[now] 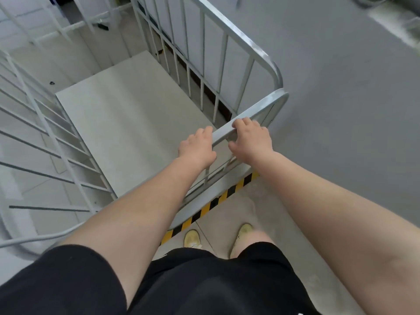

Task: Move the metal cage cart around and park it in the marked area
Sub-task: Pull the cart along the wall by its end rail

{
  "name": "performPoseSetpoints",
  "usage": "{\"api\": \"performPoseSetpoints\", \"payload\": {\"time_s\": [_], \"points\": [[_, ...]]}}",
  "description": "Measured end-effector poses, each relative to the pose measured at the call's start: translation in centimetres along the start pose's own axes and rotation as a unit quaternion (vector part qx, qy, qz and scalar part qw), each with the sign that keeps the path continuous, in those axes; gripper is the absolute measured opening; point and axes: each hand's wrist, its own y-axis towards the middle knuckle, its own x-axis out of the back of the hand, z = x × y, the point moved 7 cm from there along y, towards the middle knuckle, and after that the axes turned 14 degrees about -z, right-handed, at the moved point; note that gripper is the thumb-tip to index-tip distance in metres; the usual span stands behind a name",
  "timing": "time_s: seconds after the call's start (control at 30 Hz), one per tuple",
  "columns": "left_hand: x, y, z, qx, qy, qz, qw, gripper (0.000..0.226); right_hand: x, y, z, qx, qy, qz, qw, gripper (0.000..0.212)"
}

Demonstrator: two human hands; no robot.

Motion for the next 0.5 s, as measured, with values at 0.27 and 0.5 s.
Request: {"api": "performPoseSetpoints", "payload": {"time_s": [0.27,0.5], "points": [[-2.3,6.1,-6.1,0.070,0.001,0.004,0.998,0.049,-0.8,8.5,-6.2,0.118,-0.001,0.040,0.992,0.046],[-3.7,7.4,-7.5,0.073,0.057,0.041,0.995,0.039,-2.9,11.8,-9.6,0.243,-0.076,0.077,0.964,0.034]]}}
